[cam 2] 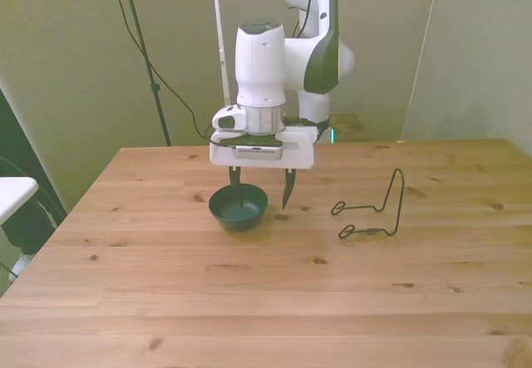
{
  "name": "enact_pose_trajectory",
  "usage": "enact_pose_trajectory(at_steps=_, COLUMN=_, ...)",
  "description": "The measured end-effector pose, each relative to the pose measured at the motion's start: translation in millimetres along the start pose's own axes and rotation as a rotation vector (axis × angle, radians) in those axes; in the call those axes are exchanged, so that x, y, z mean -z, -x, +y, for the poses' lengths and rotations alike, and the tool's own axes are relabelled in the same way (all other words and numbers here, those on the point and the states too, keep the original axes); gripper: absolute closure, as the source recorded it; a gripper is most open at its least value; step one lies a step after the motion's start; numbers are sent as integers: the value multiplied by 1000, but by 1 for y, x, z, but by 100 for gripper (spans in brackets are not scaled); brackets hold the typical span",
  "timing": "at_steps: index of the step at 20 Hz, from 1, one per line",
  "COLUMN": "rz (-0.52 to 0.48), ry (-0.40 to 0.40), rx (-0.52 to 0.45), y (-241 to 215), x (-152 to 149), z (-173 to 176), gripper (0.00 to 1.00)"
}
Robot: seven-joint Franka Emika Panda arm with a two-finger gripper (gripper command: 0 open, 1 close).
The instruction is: Load the bowl
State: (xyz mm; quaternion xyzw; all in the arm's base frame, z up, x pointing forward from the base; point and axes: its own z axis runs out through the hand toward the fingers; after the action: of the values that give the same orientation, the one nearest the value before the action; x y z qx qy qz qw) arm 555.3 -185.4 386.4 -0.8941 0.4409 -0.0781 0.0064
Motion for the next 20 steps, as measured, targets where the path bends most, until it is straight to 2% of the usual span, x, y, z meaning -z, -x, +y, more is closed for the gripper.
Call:
enact_pose_trajectory(at_steps=1, rz=-2, ry=1, rx=-3, y=0, x=-1, z=1, gripper=0)
enact_pose_trajectory(at_steps=2, rz=-6, ry=1, rx=-6, y=0, x=-3, z=1, gripper=100)
enact_pose_trajectory(at_steps=20, rz=-13, ry=2, rx=-22, y=0, x=-6, z=-1, gripper=100)
